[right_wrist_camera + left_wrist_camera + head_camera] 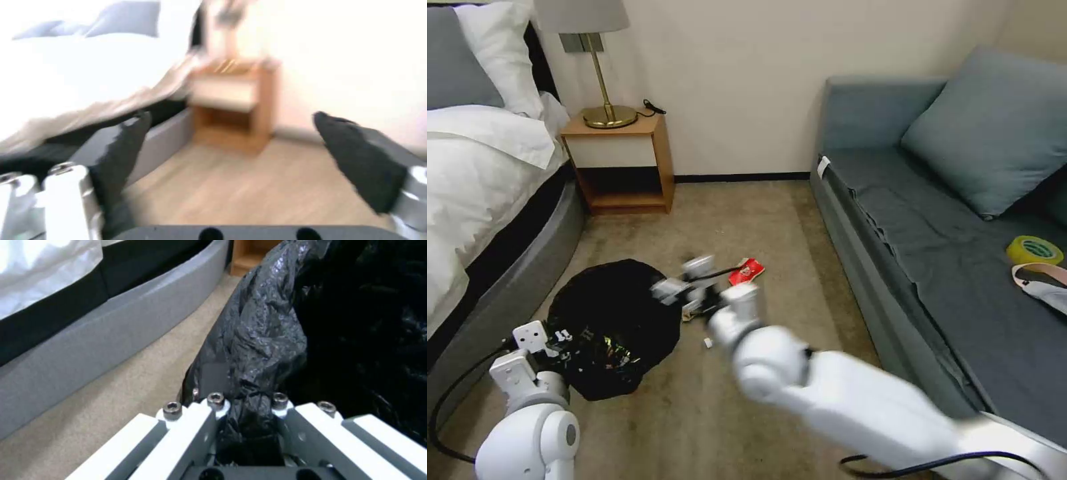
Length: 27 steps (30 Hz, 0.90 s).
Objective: Pick up the trash bin, then pick up the garbage on the floor and place it into the trash bin.
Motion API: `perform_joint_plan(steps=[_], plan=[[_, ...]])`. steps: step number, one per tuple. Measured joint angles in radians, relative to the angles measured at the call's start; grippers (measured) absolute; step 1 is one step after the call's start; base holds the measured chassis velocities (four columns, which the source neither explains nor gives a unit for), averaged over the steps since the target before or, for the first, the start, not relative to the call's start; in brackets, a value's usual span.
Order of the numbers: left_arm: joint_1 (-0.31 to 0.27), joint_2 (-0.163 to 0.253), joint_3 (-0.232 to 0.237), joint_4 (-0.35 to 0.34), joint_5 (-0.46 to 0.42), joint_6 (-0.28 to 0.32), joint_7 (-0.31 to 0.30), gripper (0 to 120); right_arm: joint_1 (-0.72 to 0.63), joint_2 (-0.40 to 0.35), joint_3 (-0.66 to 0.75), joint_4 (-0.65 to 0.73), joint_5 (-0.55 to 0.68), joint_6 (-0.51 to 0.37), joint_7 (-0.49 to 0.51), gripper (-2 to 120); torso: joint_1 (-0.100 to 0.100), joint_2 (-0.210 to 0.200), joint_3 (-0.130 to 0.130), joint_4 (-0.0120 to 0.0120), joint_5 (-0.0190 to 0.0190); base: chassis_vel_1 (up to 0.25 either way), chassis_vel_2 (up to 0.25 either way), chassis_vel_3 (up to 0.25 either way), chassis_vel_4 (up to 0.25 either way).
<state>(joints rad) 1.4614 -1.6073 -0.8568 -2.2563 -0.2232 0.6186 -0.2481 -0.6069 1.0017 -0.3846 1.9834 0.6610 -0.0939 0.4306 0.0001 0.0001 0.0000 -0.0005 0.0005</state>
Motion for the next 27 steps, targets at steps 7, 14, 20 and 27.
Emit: perform_joint_plan(steps=[7,14,20,27], plan=[[-0.001,0.003,-0.02,0.007,-0.004,-0.007,0.001,3,-0.257,-0.079,0.351,0.141,-0.124,0.033,-0.009,100,0.0,0.0,0.0,0.0003,0.0,0.0,0.0,0.0,0.0],[0.001,0.004,-0.029,0.007,-0.005,-0.011,0.003,3,-0.481,-0.041,0.574,0.252,-0.209,0.052,0.045,100,0.0,0.0,0.0,0.0007,-0.0004,0.0,0.0,0.0,0.0],[0.008,0.007,-0.032,-0.004,-0.008,-0.012,0.005,3,-0.742,0.089,0.6,0.311,-0.382,0.126,0.04,100,0.0,0.0,0.0,0.0004,-0.0007,0.0,0.0,0.0,0.0],[0.012,0.012,-0.039,-0.014,-0.018,-0.012,0.006,3,-0.809,0.188,0.576,0.298,-0.474,0.151,0.018,100,0.0,0.0,0.0,0.0005,-0.0005,0.0,0.0,0.0,0.0]])
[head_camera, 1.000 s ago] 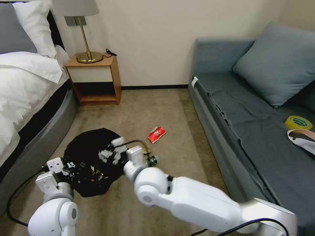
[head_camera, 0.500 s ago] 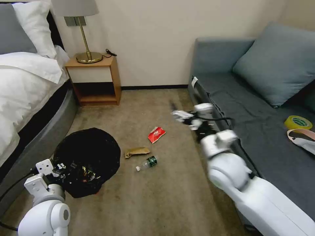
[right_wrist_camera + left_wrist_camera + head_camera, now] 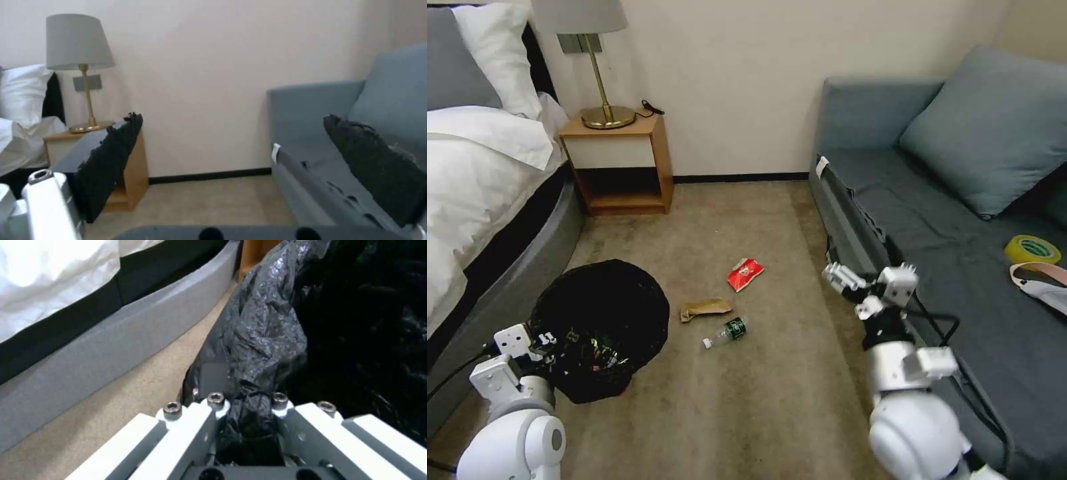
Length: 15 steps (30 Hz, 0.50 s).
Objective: Pick up the trash bin, then pick up the garbage on the floor and place it into the trash bin.
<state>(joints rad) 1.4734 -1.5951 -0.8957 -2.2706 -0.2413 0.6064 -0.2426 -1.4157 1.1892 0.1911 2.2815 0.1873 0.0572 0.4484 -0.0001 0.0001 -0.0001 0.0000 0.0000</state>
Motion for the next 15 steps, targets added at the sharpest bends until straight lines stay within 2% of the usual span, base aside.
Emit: perform_joint_plan(steps=[15], plan=[[-0.003,-0.004,-0.003,0.001,-0.006,0.0,0.002,3,0.009,0.005,-0.012,-0.049,-0.019,0.033,-0.044,100,0.0,0.0,0.0,0.0,0.0,0.0,0.0,0.0,0.0]])
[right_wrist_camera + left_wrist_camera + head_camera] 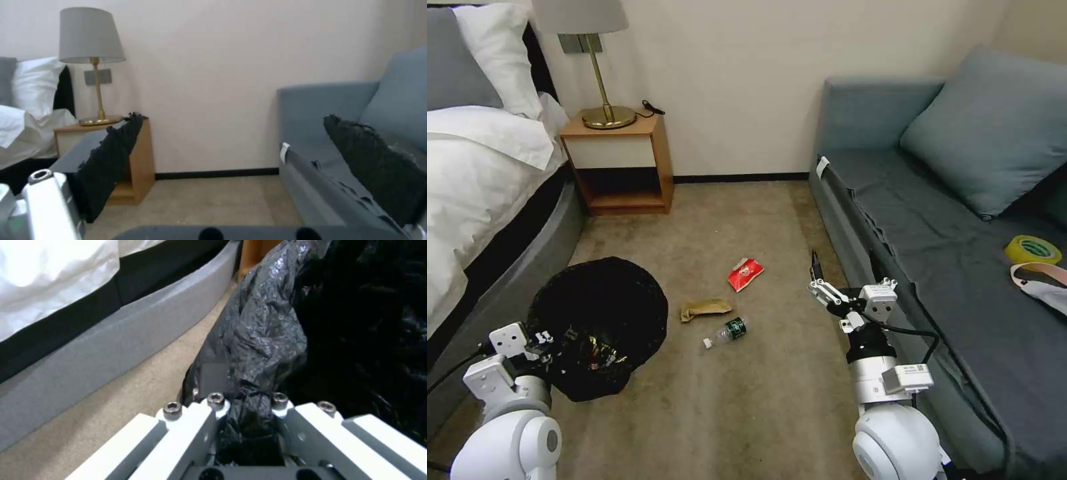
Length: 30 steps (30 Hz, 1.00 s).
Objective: Pick up the trash bin, then pick up the garbage on the floor and place it into the trash bin.
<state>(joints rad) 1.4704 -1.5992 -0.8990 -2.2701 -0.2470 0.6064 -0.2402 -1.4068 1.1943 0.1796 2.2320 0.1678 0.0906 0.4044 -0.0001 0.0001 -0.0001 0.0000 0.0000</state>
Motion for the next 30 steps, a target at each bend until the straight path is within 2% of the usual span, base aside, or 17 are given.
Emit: perform_joint_plan(steps=[8,17,30], plan=[[-0.002,-0.004,-0.001,0.005,0.002,-0.001,0.0,3,0.014,-0.003,-0.007,-0.016,0.005,0.008,-0.001,100,0.0,0.0,0.0,0.0001,0.0,-0.074,0.069,0.069,-0.07],[-0.004,-0.006,0.0,0.008,0.004,-0.002,0.0,3,0.027,-0.004,-0.015,-0.03,0.007,0.01,-0.001,100,0.0,0.0,0.0,-0.0001,0.0001,-0.16,0.156,0.179,-0.16],[-0.003,-0.008,0.001,0.009,0.006,-0.006,0.0,3,0.029,-0.008,-0.02,-0.037,0.006,0.013,-0.003,100,0.0,0.0,0.0,-0.0001,0.0001,-0.117,0.123,0.121,-0.13]])
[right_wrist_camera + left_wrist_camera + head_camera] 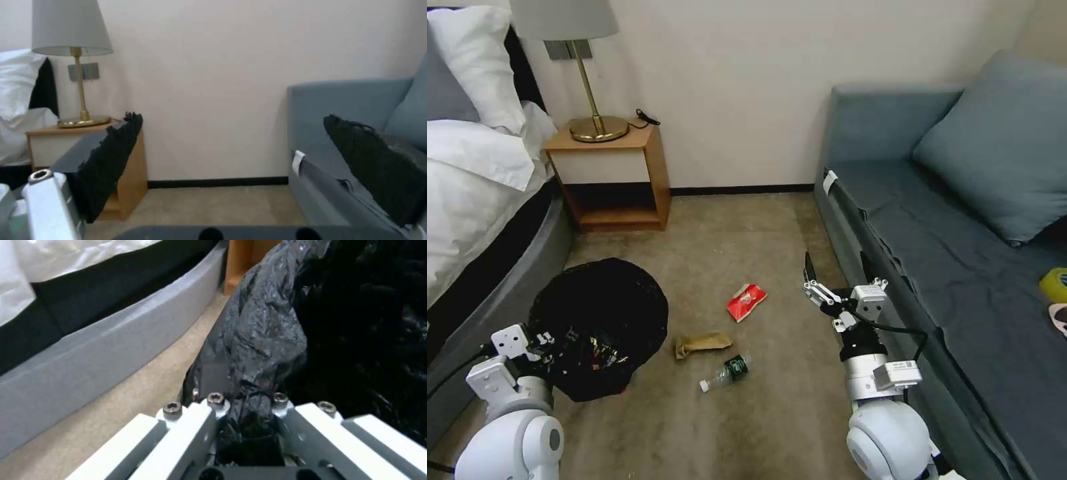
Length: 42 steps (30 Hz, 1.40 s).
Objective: Pick up the trash bin, then pick up the garbage on the floor and place it into the trash bin.
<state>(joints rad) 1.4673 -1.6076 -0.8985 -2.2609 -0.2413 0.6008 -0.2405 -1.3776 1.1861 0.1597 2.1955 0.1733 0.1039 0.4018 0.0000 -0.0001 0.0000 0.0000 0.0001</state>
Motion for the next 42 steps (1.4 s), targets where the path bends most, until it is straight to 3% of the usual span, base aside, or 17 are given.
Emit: perform_joint_plan(steps=[5,10,16,19,30,35,37,40,41,42], plan=[[0.003,0.0,0.001,-0.001,0.0,-0.001,0.0,3,0.005,0.0,-0.007,-0.006,-0.001,0.0,-0.002,100,0.0,0.0,0.0,0.0,-0.0001,-0.098,0.09,0.104,-0.088],[0.004,0.0,0.001,-0.004,0.0,-0.002,0.0,3,0.056,-0.028,-0.016,-0.055,-0.036,0.03,-0.066,100,0.0,0.0,0.0,0.0,0.0,-0.026,0.022,0.013,-0.01],[0.005,-0.001,0.004,-0.004,0.003,-0.003,0.001,3,0.168,-0.137,-0.08,-0.12,-0.015,0.035,-0.128,100,0.0,0.0,0.0,0.0002,-0.0002,0.0,0.0,0.0,0.0],[0.009,-0.001,0.009,-0.004,0.013,-0.008,0.003,3,0.291,-0.198,-0.156,-0.203,0.014,0.021,-0.155,100,0.0,0.0,0.0,0.0003,0.0,0.0,0.0,0.0,0.0],[0.018,-0.001,0.013,-0.012,0.028,-0.013,0.008,3,0.512,-0.239,-0.337,-0.394,0.054,-0.039,-0.297,100,0.0,0.0,0.0,0.0001,0.0,0.0,0.0,0.0,0.0],[0.023,0.0,0.011,-0.012,0.033,-0.018,0.009,3,0.677,-0.273,-0.47,-0.517,0.145,-0.159,-0.541,100,0.0,0.0,0.0,0.0001,-0.0002,0.0,0.0,0.0,0.0],[0.024,0.0,0.011,-0.012,0.034,-0.018,0.009,3,0.699,-0.278,-0.488,-0.534,0.18,-0.184,-0.59,100,0.0,0.0,0.0,0.0002,-0.0003,0.0,0.0,0.0,0.0],[0.025,-0.001,0.01,-0.014,0.038,-0.018,0.01,3,0.808,-0.28,-0.568,-0.649,0.269,-0.255,-0.919,100,0.0,0.0,0.0,0.0,-0.0003,0.0,0.0,0.0,0.0],[0.025,-0.001,0.01,-0.014,0.038,-0.018,0.01,3,0.808,-0.28,-0.568,-0.649,0.269,-0.255,-0.919,100,0.0,0.0,0.0,0.0,-0.0003,0.0,0.0,0.0,0.0],[0.026,0.0,0.01,-0.014,0.039,-0.018,0.01,3,0.838,-0.275,-0.6,-0.684,0.271,-0.255,-0.997,100,0.0,0.0,0.0,0.0,-0.0002,0.0,0.0,0.0,0.0]])
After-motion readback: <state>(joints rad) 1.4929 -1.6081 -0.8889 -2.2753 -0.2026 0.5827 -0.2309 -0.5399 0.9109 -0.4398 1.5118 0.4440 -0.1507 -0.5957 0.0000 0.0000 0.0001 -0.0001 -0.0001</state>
